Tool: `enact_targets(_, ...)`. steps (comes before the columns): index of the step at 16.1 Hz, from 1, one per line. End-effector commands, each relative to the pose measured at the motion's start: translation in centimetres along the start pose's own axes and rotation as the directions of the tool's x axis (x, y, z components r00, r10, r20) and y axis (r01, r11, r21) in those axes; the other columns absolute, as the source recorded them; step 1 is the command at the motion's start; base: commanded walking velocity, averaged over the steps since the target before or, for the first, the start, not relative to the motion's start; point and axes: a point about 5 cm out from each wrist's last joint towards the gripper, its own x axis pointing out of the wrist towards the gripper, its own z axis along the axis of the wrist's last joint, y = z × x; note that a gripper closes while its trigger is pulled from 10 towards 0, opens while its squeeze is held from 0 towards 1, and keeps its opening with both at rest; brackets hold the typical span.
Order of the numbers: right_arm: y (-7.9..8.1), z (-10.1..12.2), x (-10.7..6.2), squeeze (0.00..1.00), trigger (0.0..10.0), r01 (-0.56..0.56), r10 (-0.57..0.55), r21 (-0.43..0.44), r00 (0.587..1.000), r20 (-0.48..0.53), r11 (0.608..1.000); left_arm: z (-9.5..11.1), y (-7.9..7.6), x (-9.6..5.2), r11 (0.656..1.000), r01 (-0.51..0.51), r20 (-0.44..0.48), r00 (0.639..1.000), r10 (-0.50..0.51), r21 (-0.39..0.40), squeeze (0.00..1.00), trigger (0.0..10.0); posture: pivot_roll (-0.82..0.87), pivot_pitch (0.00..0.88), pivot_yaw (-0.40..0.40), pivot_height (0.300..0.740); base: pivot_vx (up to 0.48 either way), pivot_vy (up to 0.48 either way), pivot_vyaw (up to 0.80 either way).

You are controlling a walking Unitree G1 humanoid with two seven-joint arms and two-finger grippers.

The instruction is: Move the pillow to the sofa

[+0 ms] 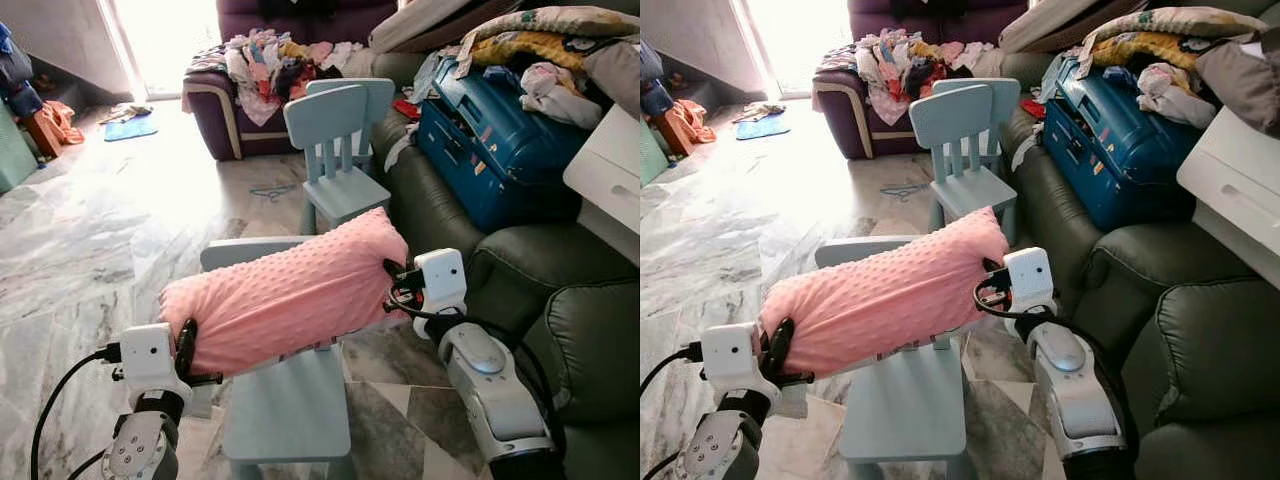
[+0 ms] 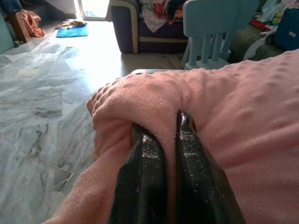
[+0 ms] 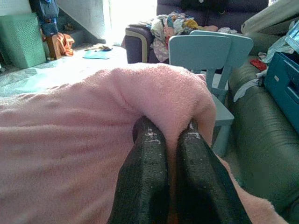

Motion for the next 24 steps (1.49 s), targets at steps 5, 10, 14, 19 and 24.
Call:
enact_targets(5, -0.17, 0.93, -0.02, 0.0, 10.0, 0.005, -0.005, -0.003, 1.0, 0.029, 1.0, 0.43, 0.26, -0.12, 1.0, -0.013, 0.008, 1.0, 0.013, 0.027, 0.0, 10.0, -0.16, 0.003, 0.063, 0.74, 0.0, 0.0, 0.0)
enact_targets(10, -0.26, 1.07, 0.05, 0.0, 10.0, 0.001, 0.0, -0.009, 1.0, 0.029, 1.0, 0.38, 0.08, -0.07, 1.0, -0.016, 0.005, 1.0, 0.016, 0.021, 0.0, 10.0, -0.16, 0.005, 0.055, 0.74, -0.063, 0.0, 0.0)
enact_targets(14, -0.16, 1.15, 0.13, 0.0, 10.0, -0.003, 0.003, -0.01, 1.0, 0.029, 1.0, 0.35, 0.07, -0.06, 1.0, -0.017, 0.003, 1.0, 0.017, 0.017, 0.0, 10.0, -0.16, 0.005, 0.054, 0.74, -0.37, 0.0, 0.0)
enact_targets(19, -0.12, 1.15, 0.14, 0.0, 10.0, -0.003, 0.003, -0.009, 1.0, 0.028, 1.0, 0.27, 0.05, -0.02, 1.0, -0.015, -0.002, 1.0, 0.015, 0.018, 0.0, 10.0, -0.16, 0.005, 0.057, 0.74, -0.402, 0.0, 0.0)
enact_targets(24, -0.08, 1.16, 0.24, 0.0, 10.0, -0.003, 0.003, -0.009, 1.0, 0.03, 1.0, 0.25, 0.06, 0.07, 1.0, -0.014, -0.003, 1.0, 0.015, 0.019, 0.0, 10.0, -0.16, 0.001, 0.058, 0.74, -0.38, 0.0, 0.0)
